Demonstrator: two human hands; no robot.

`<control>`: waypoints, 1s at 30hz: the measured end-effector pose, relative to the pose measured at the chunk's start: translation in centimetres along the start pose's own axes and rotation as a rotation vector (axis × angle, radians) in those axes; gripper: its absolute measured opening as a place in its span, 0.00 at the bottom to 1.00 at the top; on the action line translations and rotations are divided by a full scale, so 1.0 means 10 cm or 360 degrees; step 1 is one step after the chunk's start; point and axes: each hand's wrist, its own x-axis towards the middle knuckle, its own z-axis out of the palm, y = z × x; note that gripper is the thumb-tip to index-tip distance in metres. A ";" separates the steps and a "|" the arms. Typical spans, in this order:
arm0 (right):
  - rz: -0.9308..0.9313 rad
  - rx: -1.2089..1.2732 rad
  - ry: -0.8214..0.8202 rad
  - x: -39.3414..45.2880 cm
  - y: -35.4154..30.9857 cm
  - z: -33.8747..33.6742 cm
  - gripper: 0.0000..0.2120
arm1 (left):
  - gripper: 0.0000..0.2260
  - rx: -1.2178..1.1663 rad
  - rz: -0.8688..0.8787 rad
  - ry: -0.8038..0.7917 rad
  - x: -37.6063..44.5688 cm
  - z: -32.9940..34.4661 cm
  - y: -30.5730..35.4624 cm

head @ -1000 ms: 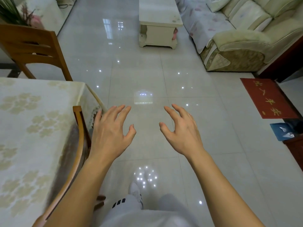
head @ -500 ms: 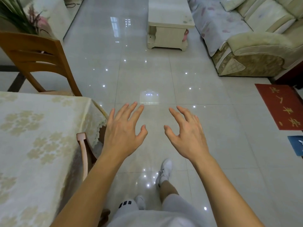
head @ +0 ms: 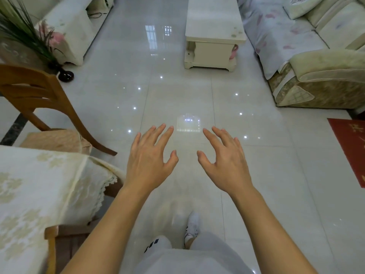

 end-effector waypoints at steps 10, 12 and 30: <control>-0.0121 0.0045 -0.0092 1.11 0.41 -0.17 0.28 | 0.27 -0.0039 -0.0182 0.0047 0.92 0.20 0.14; -0.0150 0.0040 -0.0125 1.29 0.41 -0.13 0.28 | 0.27 -0.0045 -0.0213 0.0038 1.04 0.22 0.10; -0.0492 -0.0026 -0.0330 3.49 -0.56 0.63 0.28 | 0.27 -0.0029 -0.0504 0.0099 2.60 0.22 -1.27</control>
